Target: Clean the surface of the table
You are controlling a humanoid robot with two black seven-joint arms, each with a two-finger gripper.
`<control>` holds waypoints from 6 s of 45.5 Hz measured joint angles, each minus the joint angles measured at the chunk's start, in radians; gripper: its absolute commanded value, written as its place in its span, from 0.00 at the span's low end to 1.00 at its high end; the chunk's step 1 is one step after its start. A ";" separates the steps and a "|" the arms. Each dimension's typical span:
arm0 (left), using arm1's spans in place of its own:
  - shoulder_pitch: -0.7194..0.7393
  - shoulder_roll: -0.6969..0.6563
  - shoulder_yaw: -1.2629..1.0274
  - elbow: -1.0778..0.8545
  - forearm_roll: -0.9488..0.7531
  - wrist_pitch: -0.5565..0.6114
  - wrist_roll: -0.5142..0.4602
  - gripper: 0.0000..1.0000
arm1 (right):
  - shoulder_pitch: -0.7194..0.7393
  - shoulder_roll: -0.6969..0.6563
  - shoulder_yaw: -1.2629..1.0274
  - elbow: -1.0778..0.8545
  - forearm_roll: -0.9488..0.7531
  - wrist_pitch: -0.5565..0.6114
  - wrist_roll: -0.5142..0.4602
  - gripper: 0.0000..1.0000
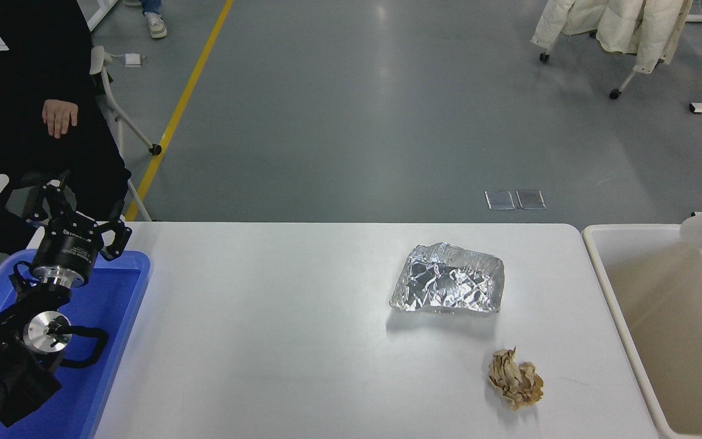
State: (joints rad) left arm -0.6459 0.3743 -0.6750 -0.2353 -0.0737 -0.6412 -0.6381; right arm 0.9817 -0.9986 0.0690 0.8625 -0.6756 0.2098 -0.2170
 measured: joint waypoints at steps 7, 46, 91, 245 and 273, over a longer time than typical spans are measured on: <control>0.000 0.000 0.000 0.000 0.000 0.000 0.000 1.00 | -0.084 0.087 0.001 -0.066 0.005 -0.141 0.056 0.00; 0.000 0.000 0.000 0.000 0.000 0.000 0.000 1.00 | -0.314 0.603 0.006 -0.691 0.196 -0.428 0.190 0.00; 0.000 0.000 0.000 0.000 0.000 0.000 0.000 1.00 | -0.311 0.629 0.017 -0.758 0.251 -0.474 0.191 1.00; -0.001 0.000 0.000 0.000 -0.001 0.000 0.000 1.00 | -0.572 0.850 1.033 -0.050 0.174 -0.137 0.632 1.00; -0.001 0.000 0.000 0.000 -0.001 0.000 0.000 1.00 | -0.535 0.768 0.939 -0.046 0.098 -0.196 0.722 1.00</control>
State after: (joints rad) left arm -0.6473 0.3743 -0.6750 -0.2352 -0.0742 -0.6412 -0.6381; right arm 0.4463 -0.2309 1.0083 0.8165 -0.5779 0.0142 0.5053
